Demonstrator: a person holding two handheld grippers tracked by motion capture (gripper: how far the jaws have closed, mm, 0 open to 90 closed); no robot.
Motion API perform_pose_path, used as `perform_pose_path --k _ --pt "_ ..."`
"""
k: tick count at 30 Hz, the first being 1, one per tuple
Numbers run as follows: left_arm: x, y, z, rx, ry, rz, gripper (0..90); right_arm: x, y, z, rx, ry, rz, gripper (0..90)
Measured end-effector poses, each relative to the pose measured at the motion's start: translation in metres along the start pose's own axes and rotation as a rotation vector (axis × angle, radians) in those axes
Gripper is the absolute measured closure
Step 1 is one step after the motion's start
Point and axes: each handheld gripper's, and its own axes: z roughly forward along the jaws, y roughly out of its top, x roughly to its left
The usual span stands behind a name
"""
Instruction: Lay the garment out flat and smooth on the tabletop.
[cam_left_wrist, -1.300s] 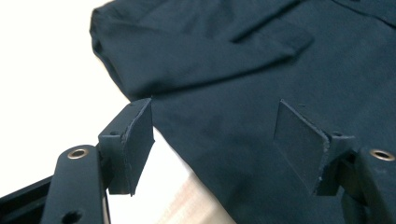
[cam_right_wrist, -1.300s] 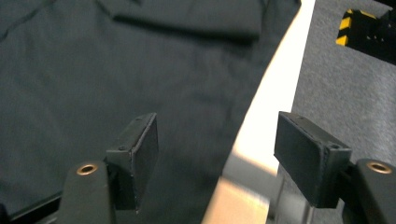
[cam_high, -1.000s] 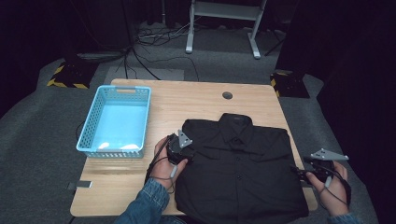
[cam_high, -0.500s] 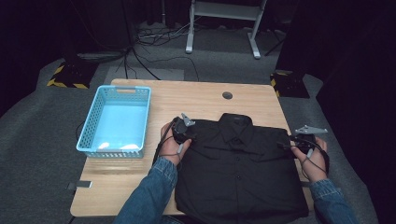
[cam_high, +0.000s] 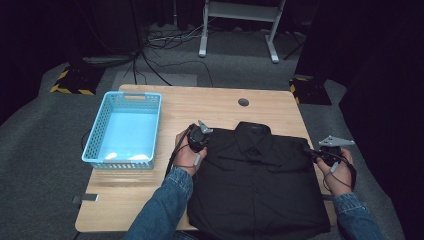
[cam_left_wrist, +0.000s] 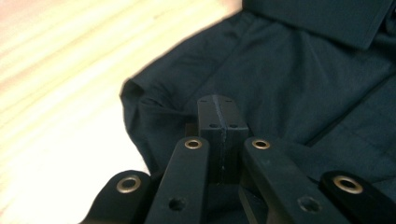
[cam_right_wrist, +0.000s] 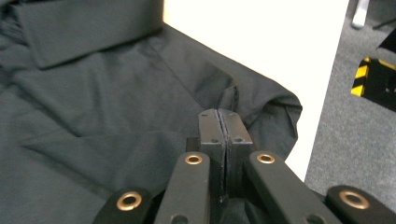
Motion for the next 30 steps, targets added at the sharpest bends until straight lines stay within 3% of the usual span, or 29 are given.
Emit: perform_pose_path --k 1,2,3,4,7,9,11,12,14,15,21,25,30 --pt "0.003 0.000 0.000 -0.016 0.030 -0.005 89.9 0.001 0.001 -0.003 -0.004 0.002 -0.003 89.1" --pt "0.007 -0.001 0.001 -0.039 0.060 -0.025 80.4 0.002 0.001 -0.004 -0.004 0.001 -0.009 89.1" --pt "0.010 -0.001 0.005 -0.058 0.084 -0.045 60.1 0.003 0.002 -0.005 -0.004 0.001 -0.012 89.0" --pt "0.013 -0.002 0.008 -0.044 0.089 -0.055 50.1 0.003 0.003 -0.004 -0.003 -0.001 -0.014 89.0" --pt "0.014 -0.001 0.021 0.023 0.058 -0.034 36.4 0.003 0.003 -0.003 0.000 0.000 -0.015 88.7" --pt "0.012 0.000 0.029 0.050 0.085 -0.010 32.9 0.002 0.003 -0.001 0.002 0.005 -0.011 88.7" --pt "0.014 0.000 0.036 0.061 0.065 -0.036 37.1 0.001 0.001 0.001 0.004 0.009 -0.011 88.7" --pt "0.014 0.000 0.038 0.066 0.047 -0.043 50.4 0.001 0.001 0.001 0.005 0.011 -0.012 88.7" --pt "0.013 0.000 0.035 0.093 0.067 -0.033 81.0 0.002 0.000 0.001 0.006 0.016 -0.017 88.7" --pt "0.013 0.000 0.032 0.088 0.057 -0.036 86.9 0.003 0.000 0.001 0.004 0.019 -0.019 88.7" --pt "0.006 0.002 0.005 0.025 0.064 -0.010 88.1 0.007 0.001 -0.013 -0.024 0.025 -0.029 88.9" --pt "-0.001 -0.002 -0.021 -0.017 0.042 0.005 88.1 0.012 -0.001 -0.030 -0.041 0.028 -0.039 89.1" --pt "-0.009 -0.010 -0.047 -0.034 0.021 0.026 88.1 0.017 -0.007 -0.049 -0.051 0.032 -0.046 89.1"
